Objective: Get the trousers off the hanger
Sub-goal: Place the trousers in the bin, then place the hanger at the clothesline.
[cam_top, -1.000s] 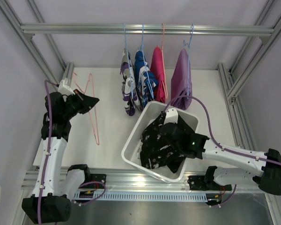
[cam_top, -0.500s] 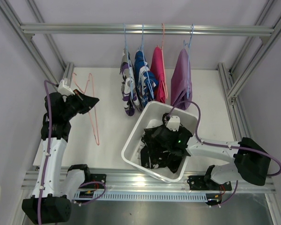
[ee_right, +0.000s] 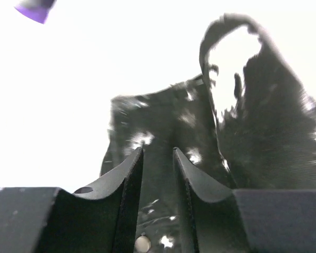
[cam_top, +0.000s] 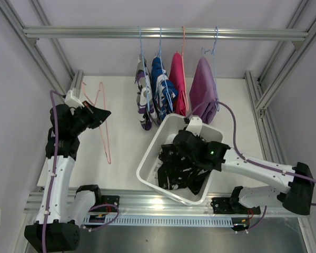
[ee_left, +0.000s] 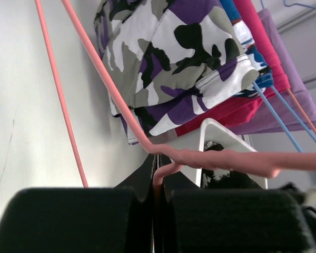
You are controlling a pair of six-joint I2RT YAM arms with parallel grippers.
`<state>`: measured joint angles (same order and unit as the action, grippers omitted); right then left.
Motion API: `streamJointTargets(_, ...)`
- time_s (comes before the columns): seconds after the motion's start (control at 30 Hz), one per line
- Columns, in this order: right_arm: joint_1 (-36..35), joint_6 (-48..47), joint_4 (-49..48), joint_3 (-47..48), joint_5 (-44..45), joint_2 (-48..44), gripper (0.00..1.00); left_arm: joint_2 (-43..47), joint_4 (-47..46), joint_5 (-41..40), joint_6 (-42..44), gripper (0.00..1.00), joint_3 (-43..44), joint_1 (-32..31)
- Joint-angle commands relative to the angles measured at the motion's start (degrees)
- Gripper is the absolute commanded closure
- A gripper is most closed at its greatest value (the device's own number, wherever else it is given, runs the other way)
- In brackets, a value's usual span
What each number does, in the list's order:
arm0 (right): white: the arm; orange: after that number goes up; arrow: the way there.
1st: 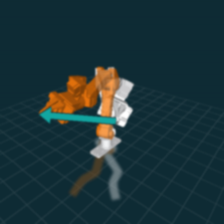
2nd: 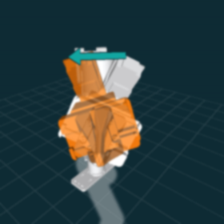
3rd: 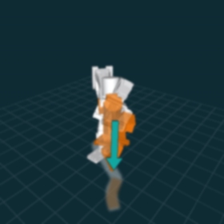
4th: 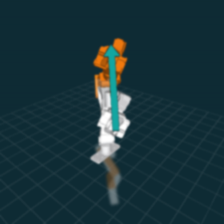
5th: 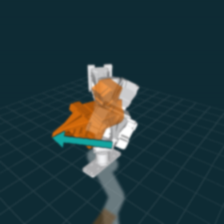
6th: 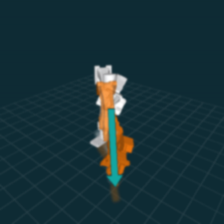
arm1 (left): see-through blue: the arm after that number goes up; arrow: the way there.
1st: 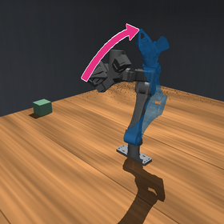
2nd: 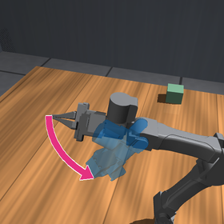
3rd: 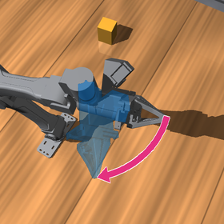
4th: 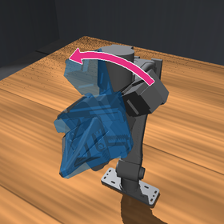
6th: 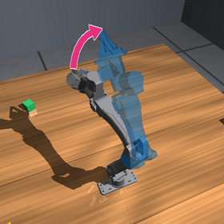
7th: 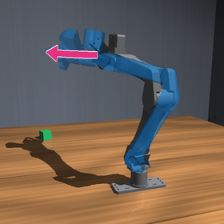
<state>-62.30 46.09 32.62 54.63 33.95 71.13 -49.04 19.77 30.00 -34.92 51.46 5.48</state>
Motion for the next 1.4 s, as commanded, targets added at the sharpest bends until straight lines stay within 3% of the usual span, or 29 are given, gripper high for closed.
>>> streamJointTargets(0.0,0.0,-4.1,4.5,5.4,0.9,-4.2,0.66,1.3,1.7,-3.2,4.3,0.99,4.2,-1.5)
streamJointTargets(0.13,-0.1,-7.0,5.7,6.1,-0.5,-7.8,0.65,3.1,4.5,-2.7,8.7,0.99,6.7,-3.5)
streamJointTargets(0.33,-0.2,-13.3,2.1,3.6,-5.6,-12.4,0.66,6.0,4.5,4.8,6.5,0.99,7.8,-3.5)
streamJointTargets(0.47,-1.7,-18.2,-10.5,-0.8,-15.5,-15.6,0.66,6.0,4.5,8.1,3.7,0.99,10.1,-3.6)
streamJointTargets(0.67,-2.2,-17.9,-36.2,-5.8,-38.0,-17.0,0.52,5.7,2.0,8.3,-1.1,0.99,10.7,-3.6)
streamJointTargets(0.87,-4.7,-16.8,-49.7,-1.5,-43.3,-6.4,0.43,6.6,0.7,6.7,-2.3,0.99,8.0,-3.6)
streamJointTargets(1.07,-5.6,-17.3,-54.1,9.0,-47.5,6.6,0.41,6.9,0.3,6.2,-2.2,1.00,6.7,-3.6)
streamJointTargets(1.37,-6.3,-17.8,-57.1,17.7,-50.6,15.6,0.40,6.4,1.1,5.9,-1.2,0.99,7.1,-3.7)
